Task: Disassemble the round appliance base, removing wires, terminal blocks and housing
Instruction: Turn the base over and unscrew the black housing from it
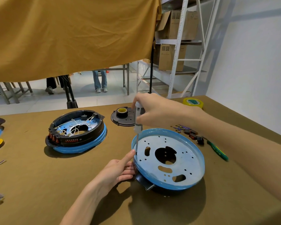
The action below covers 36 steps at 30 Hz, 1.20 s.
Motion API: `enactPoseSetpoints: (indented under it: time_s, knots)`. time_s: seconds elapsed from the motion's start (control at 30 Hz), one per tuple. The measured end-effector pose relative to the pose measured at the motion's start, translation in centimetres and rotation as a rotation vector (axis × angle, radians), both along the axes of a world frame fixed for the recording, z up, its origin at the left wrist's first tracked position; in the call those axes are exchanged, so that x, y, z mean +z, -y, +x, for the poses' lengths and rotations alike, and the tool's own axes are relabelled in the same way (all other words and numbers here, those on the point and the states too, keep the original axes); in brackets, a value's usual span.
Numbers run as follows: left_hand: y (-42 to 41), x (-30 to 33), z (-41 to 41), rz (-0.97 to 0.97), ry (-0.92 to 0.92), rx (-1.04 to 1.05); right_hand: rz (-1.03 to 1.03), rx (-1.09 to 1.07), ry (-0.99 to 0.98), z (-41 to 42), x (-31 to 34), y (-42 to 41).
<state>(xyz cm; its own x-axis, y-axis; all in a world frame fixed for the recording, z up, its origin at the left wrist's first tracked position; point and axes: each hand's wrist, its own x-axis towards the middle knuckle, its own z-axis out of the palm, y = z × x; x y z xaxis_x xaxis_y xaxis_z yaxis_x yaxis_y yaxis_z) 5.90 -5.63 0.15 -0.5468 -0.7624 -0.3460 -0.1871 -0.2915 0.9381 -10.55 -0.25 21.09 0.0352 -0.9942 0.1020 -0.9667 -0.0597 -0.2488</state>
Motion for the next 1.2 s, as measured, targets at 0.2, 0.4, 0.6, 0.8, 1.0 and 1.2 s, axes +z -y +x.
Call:
enactPoseSetpoints:
  time_s: [0.2, 0.4, 0.6, 0.8, 1.0, 1.2]
  knots:
    - [-0.1, 0.0, 0.0, 0.005, 0.002, 0.007, -0.217, -0.084, -0.291, 0.3, -0.6, 0.6]
    - [0.0, -0.2, -0.1, 0.016, 0.020, 0.008, 0.091, 0.014, -0.019, -0.5, 0.9, 0.4]
    - [-0.1, -0.2, -0.7, 0.049, 0.023, 0.059, -0.200, -0.022, -0.294, -0.5, -0.7, 0.8]
    - [-0.7, -0.2, -1.2, 0.073, -0.039, 0.122, 0.006, 0.070, 0.059, -1.1, 0.7, 0.1]
    - [-0.9, -0.4, -1.2, 0.086, -0.068, 0.138, -0.229, -0.076, -0.272, -1.1, -0.4, 0.5]
    - [-0.8, -0.5, -0.9, 0.092, -0.073, 0.118, 0.081, -0.007, -0.034, -1.5, 1.6, 0.6]
